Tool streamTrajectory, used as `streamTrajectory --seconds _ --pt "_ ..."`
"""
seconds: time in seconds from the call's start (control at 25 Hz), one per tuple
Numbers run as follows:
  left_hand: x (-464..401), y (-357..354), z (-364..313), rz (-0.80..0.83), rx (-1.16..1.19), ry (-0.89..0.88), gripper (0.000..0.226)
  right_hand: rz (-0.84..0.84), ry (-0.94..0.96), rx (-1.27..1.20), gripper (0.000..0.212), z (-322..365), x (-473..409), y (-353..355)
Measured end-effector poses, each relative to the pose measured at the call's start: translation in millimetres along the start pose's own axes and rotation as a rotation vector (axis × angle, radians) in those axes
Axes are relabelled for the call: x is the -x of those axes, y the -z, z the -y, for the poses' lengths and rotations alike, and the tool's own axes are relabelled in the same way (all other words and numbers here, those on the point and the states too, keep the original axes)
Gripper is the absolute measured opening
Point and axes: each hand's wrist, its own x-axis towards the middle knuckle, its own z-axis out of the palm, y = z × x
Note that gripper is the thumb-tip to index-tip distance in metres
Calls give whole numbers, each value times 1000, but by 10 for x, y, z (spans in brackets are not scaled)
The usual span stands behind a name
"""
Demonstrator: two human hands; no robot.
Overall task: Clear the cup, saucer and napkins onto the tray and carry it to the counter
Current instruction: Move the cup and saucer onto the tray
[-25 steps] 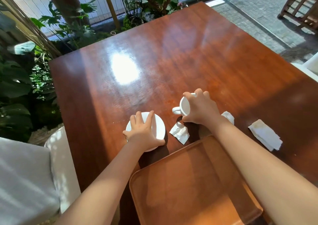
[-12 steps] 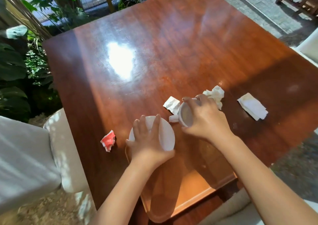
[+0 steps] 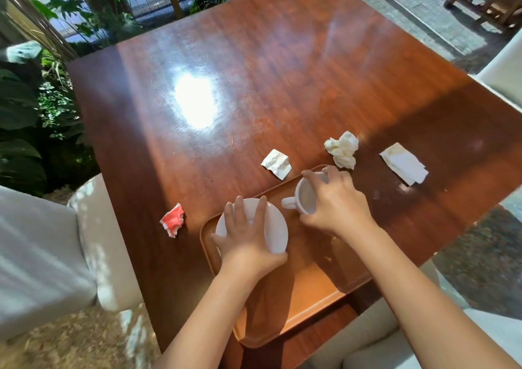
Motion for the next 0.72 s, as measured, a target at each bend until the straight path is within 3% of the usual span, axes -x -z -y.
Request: streamTrajectory --seconds 0.36,0.52,0.72 --pt "2 -109 106 28 -110 -49 113 43 38 7 99 -55 -66 26" --pt "0 -40 109 25 -156 -60 99 46 68 49 99 -54 -28 3" --pt "-22 270 26 -241 -46 -197 67 47 71 -117 78 -90 -6 51"
